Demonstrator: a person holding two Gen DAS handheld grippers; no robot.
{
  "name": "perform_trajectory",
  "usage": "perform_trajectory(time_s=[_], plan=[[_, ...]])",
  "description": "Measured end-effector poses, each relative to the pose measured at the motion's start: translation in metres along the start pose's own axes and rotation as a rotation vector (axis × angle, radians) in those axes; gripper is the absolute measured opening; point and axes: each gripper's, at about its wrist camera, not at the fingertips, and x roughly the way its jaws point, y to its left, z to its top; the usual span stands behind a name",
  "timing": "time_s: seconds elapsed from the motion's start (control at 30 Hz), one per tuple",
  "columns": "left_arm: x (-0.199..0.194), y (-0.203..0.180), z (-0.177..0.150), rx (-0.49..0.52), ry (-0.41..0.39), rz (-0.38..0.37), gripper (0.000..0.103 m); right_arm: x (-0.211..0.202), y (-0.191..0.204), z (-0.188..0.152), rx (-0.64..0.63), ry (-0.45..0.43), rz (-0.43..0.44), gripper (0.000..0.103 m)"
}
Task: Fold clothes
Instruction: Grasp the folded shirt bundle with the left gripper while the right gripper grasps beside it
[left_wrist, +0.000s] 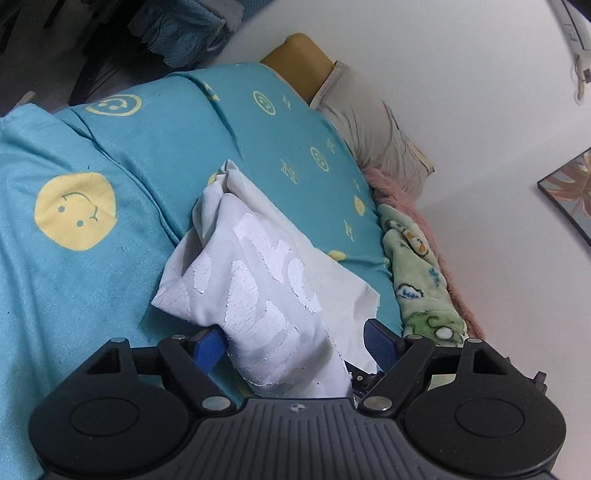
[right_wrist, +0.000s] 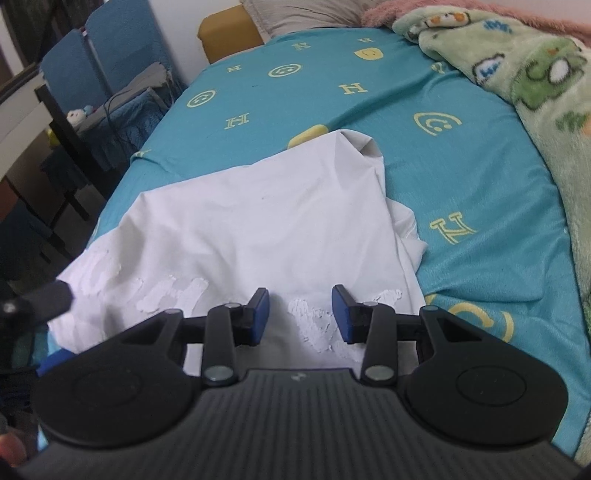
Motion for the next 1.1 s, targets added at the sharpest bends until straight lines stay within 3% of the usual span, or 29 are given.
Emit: perform_trajectory(time_s=[0.07,0.2,0.23,0.27,0.33,0.4,0.5,0.67,0.73,0.83,0.93,1.0,1.03,1.07,1.1], plan=[[0.009,0.012,0.000,-0.061,0.047,0.044,0.077,-0.001,-0.004,0.000,0.033,0.002,0.015,0.040],[0.020,0.046,0.003,-0.233,0.096,0.043,0.071,-0.008,-0.015,0.005,0.155,0.016,0.069,0.042],[0.020,0.050,0.004,-0.254,0.099,0.040,0.070,-0.012,-0.019,0.007,0.204,0.024,0.087,0.052],[0.020,0.051,0.003,-0.259,0.095,0.039,0.070,-0.017,-0.023,0.006,0.265,0.020,0.123,0.071],[0.021,0.052,0.002,-0.262,0.090,0.041,0.070,-0.030,-0.029,0.003,0.385,0.010,0.208,0.090],[0.022,0.053,0.002,-0.264,0.087,0.042,0.070,-0.040,-0.030,-0.004,0.489,0.018,0.311,0.091],[0.025,0.055,0.004,-0.278,0.077,0.049,0.062,-0.044,-0.023,-0.019,0.610,0.072,0.451,0.092],[0.021,0.053,0.008,-0.289,0.039,0.024,0.027,-0.022,-0.003,-0.047,0.719,0.207,0.556,0.092],[0.017,0.046,0.012,-0.284,0.014,-0.022,0.023,-0.008,0.000,-0.055,0.769,0.243,0.565,0.092],[0.011,0.038,0.017,-0.279,-0.042,-0.101,0.020,0.002,-0.012,-0.065,0.889,0.196,0.483,0.092],[0.014,0.030,0.023,-0.257,-0.059,-0.129,0.019,0.001,-0.039,-0.077,1.058,0.080,0.375,0.093],[0.020,0.030,0.024,-0.268,-0.058,-0.135,0.019,0.001,-0.050,-0.078,1.108,0.032,0.338,0.092],[0.023,0.031,0.025,-0.276,-0.056,-0.135,0.019,0.001,-0.050,-0.076,1.103,0.015,0.327,0.088],[0.022,0.033,0.025,-0.279,-0.055,-0.133,0.019,0.001,-0.050,-0.074,1.095,0.000,0.317,0.073],[0.022,0.034,0.025,-0.278,-0.056,-0.133,0.019,0.000,-0.049,-0.073,1.090,-0.006,0.311,0.069]])
